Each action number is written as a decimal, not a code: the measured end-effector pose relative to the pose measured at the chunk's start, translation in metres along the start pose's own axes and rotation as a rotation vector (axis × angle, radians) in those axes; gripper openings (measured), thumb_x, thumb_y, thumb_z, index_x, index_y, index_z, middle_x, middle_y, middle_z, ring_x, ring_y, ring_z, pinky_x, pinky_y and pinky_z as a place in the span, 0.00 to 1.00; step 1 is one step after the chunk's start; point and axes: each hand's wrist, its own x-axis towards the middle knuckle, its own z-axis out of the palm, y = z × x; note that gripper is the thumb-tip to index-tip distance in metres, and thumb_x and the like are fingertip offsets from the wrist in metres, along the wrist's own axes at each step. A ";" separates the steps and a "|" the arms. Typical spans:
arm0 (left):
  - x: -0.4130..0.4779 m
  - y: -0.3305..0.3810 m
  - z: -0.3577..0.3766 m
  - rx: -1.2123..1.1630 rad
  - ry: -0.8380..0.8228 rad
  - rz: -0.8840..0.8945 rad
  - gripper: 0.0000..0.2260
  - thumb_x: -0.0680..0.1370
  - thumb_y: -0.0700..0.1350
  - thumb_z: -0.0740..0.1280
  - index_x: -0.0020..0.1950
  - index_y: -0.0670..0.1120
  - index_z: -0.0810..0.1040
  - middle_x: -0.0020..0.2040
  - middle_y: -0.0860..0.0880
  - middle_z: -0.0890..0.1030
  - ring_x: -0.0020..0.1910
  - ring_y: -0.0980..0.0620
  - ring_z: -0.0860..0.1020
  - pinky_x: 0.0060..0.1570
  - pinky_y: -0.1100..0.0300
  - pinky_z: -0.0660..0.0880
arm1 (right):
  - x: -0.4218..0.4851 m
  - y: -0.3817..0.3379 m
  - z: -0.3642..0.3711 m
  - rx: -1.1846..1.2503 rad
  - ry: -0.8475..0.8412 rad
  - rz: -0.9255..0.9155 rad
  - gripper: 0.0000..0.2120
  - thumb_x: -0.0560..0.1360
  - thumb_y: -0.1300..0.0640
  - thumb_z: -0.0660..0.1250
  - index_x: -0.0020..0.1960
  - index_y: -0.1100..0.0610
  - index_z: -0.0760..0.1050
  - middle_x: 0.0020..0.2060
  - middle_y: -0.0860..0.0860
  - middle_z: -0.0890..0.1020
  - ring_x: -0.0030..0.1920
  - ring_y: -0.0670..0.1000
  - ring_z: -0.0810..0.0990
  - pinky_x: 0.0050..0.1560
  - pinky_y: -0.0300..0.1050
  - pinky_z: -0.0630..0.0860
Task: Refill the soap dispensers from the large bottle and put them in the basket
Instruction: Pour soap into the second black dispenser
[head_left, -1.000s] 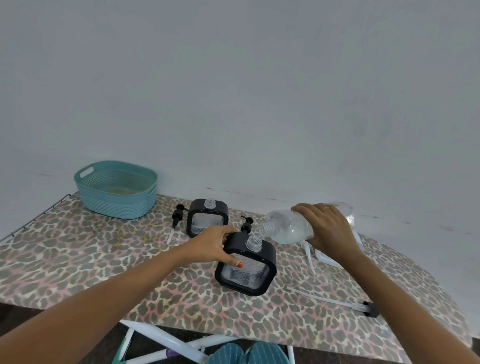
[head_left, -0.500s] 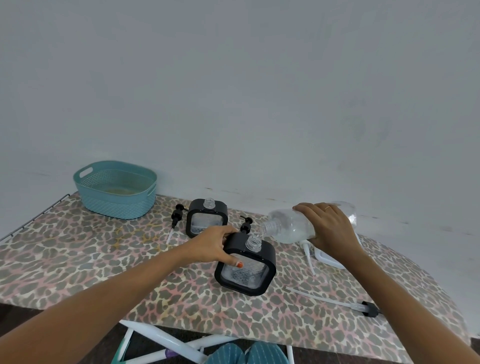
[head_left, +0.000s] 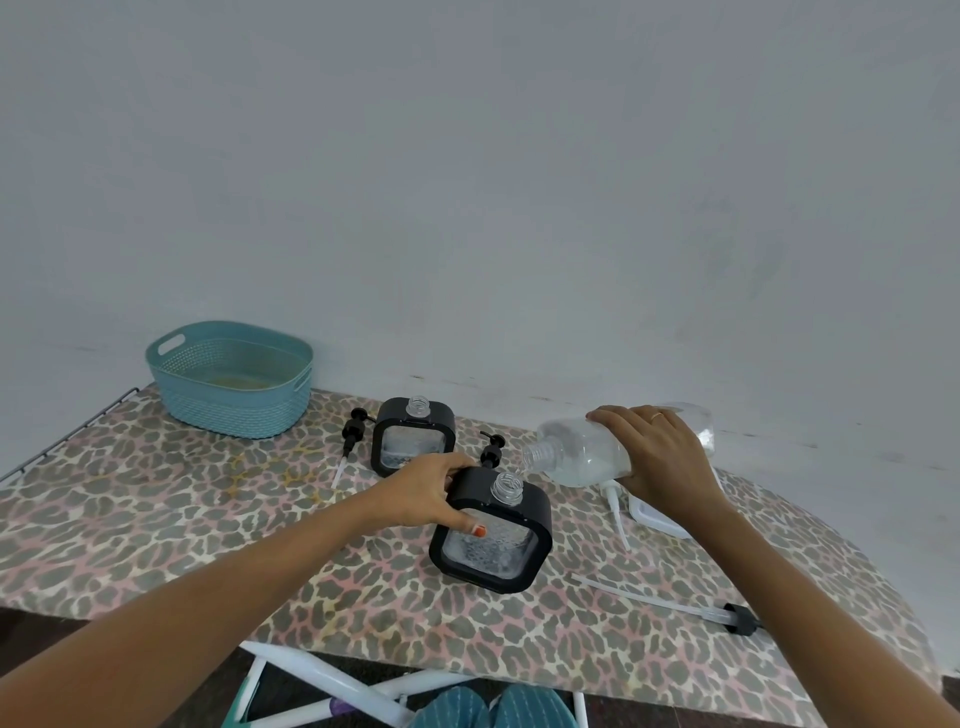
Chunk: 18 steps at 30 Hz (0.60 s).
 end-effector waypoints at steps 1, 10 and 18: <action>0.000 0.000 0.000 -0.008 0.000 -0.001 0.25 0.64 0.43 0.78 0.57 0.49 0.73 0.54 0.52 0.80 0.54 0.56 0.79 0.56 0.63 0.75 | 0.000 0.000 0.000 -0.004 -0.003 0.001 0.34 0.50 0.58 0.83 0.53 0.56 0.73 0.45 0.52 0.84 0.36 0.56 0.82 0.39 0.47 0.78; 0.002 -0.003 0.001 0.006 -0.003 -0.002 0.26 0.63 0.44 0.78 0.58 0.48 0.73 0.55 0.52 0.80 0.55 0.55 0.78 0.58 0.60 0.75 | 0.000 0.000 -0.001 -0.006 -0.021 -0.006 0.36 0.49 0.57 0.83 0.53 0.55 0.71 0.45 0.53 0.84 0.37 0.56 0.83 0.39 0.47 0.78; 0.001 -0.002 0.001 0.010 -0.004 -0.012 0.28 0.64 0.44 0.78 0.61 0.46 0.72 0.56 0.52 0.79 0.56 0.55 0.78 0.59 0.60 0.75 | 0.001 -0.002 -0.004 0.001 -0.016 -0.008 0.38 0.48 0.56 0.83 0.54 0.54 0.69 0.45 0.53 0.85 0.37 0.56 0.83 0.40 0.49 0.79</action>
